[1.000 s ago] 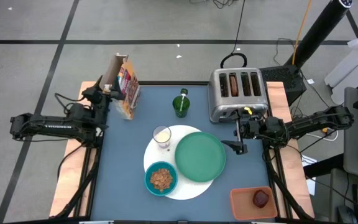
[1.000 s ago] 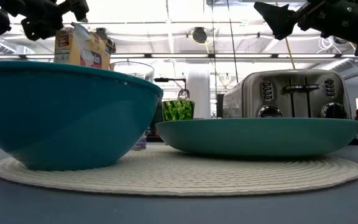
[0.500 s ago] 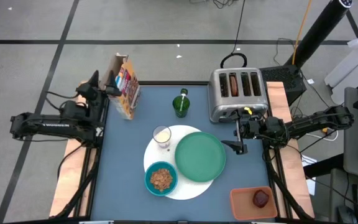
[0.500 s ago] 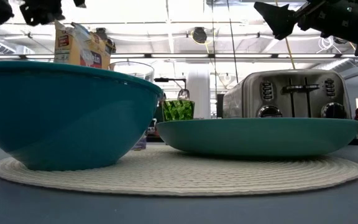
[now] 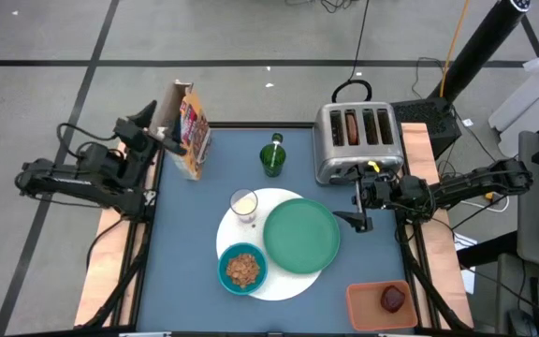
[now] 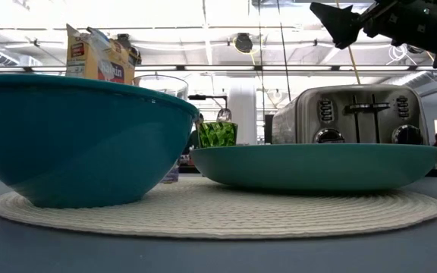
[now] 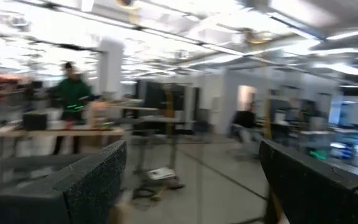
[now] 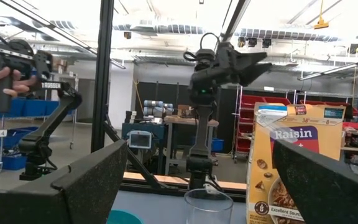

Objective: Arrange a breakfast setting
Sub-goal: Put the toasted bread from the toaster on the green plate

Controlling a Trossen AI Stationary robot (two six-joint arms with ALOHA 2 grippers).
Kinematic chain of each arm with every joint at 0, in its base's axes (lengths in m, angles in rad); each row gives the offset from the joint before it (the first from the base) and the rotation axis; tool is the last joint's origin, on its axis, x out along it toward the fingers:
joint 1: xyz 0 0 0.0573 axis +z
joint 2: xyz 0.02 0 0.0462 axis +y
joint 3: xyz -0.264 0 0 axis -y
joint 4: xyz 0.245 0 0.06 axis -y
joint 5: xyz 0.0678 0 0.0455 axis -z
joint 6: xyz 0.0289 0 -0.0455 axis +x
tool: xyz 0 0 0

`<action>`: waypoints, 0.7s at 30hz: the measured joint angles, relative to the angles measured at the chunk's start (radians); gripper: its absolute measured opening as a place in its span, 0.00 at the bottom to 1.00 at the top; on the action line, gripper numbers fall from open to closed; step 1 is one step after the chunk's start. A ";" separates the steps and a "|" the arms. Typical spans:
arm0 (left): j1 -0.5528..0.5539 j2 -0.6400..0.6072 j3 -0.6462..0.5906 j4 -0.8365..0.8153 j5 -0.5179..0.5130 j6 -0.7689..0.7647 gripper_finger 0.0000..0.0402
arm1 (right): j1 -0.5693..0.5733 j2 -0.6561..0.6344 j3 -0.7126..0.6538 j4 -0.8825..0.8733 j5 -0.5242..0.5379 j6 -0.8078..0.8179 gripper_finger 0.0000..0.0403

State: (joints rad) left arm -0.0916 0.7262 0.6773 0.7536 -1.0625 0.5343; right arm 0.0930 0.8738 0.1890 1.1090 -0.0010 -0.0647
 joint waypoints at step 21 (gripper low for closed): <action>-0.272 0.016 0.003 -0.368 0.294 -0.355 0.93 | 0.000 0.000 0.003 0.136 0.035 0.203 0.98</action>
State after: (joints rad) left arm -0.3639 0.7422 0.6807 0.3860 -0.7684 0.1795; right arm 0.0933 0.8734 0.1924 1.2449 0.0338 0.1379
